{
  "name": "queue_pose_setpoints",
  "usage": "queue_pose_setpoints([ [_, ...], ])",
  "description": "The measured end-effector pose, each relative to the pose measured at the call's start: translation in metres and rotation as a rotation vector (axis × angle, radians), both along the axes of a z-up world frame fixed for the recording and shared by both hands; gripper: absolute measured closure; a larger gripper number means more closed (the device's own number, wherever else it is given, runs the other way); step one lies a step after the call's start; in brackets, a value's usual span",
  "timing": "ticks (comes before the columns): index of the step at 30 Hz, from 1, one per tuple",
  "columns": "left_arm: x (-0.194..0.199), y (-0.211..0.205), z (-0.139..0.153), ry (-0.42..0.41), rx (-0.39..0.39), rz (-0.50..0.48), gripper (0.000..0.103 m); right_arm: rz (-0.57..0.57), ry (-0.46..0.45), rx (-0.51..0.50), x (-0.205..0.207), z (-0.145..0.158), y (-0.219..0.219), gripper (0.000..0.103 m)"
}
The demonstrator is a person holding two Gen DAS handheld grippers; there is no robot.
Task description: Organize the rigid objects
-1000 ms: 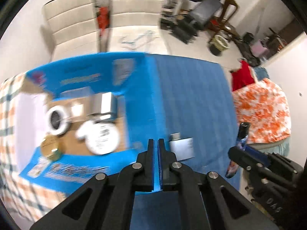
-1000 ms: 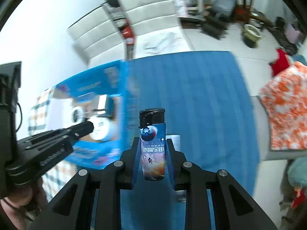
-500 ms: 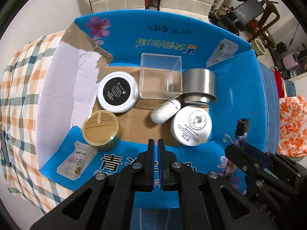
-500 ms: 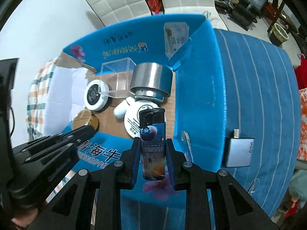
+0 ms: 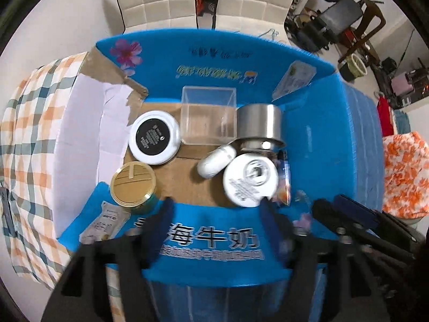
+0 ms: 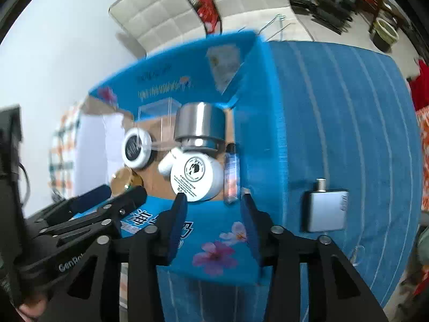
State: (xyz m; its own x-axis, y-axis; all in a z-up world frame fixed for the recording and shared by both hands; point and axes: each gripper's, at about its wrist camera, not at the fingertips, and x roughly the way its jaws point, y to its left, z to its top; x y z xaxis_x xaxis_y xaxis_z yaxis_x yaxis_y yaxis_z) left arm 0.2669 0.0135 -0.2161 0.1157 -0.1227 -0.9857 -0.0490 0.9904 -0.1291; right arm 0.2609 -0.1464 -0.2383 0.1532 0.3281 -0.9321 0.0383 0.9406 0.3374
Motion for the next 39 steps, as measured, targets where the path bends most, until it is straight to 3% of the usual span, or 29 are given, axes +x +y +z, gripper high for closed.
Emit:
queue_pose_setpoints([
  [3, -0.001, -0.014, 0.014, -0.017, -0.039, -0.009, 0.023, -0.068, -0.072, -0.043, -0.022, 0.034, -0.048, 0.048],
  [7, -0.012, -0.054, 0.037, -0.057, -0.076, -0.073, 0.023, -0.188, -0.062, -0.142, -0.061, 0.038, -0.113, 0.046],
  [12, -0.035, -0.124, 0.041, -0.087, -0.032, -0.224, 0.022, -0.317, 0.129, -0.148, -0.109, -0.037, -0.166, 0.046],
  [17, -0.05, -0.17, 0.015, -0.035, 0.023, -0.32, 0.022, -0.342, 0.244, -0.14, -0.134, -0.104, -0.166, 0.046],
  [18, -0.052, -0.177, 0.011, -0.028, 0.035, -0.326, 0.022, -0.338, 0.262, -0.15, -0.136, -0.116, -0.162, 0.049],
  [19, -0.054, -0.181, 0.008, -0.02, 0.039, -0.33, 0.022, -0.341, 0.289, -0.17, -0.138, -0.127, -0.161, 0.065],
  [20, -0.055, -0.184, 0.006, -0.014, 0.042, -0.331, 0.022, -0.346, 0.312, -0.188, -0.141, -0.132, -0.16, 0.07],
  [21, -0.057, -0.189, 0.003, -0.008, 0.05, -0.336, 0.022, -0.339, 0.275, -0.226, -0.141, -0.128, -0.157, 0.075],
  [23, -0.058, -0.195, 0.0, -0.006, 0.055, -0.341, 0.023, -0.318, 0.293, -0.255, -0.142, -0.131, -0.158, 0.076],
  [26, -0.059, -0.208, -0.002, -0.01, 0.048, -0.342, 0.022, -0.361, 0.271, -0.321, -0.149, -0.126, -0.185, 0.076],
  [28, -0.058, -0.22, -0.003, -0.025, 0.085, -0.338, 0.02, -0.402, 0.275, -0.314, -0.153, -0.124, -0.208, 0.076],
  [31, -0.054, -0.241, -0.007, 0.001, 0.027, -0.321, 0.02, -0.428, 0.264, -0.312, -0.153, -0.112, -0.238, 0.077],
  [32, -0.054, -0.252, -0.009, 0.015, -0.004, -0.322, 0.02, -0.429, 0.254, -0.317, -0.152, -0.108, -0.243, 0.079],
  [33, -0.054, -0.26, -0.011, 0.015, -0.014, -0.327, 0.02, -0.427, 0.253, -0.327, -0.15, -0.106, -0.247, 0.095],
  [37, -0.048, -0.292, -0.04, 0.014, 0.113, -0.354, 0.02, -0.42, 0.237, -0.314, -0.15, -0.1, -0.257, 0.095],
  [39, -0.043, -0.292, -0.056, 0.035, 0.133, -0.32, 0.02, -0.406, 0.245, -0.299, -0.145, -0.105, -0.258, 0.095],
])
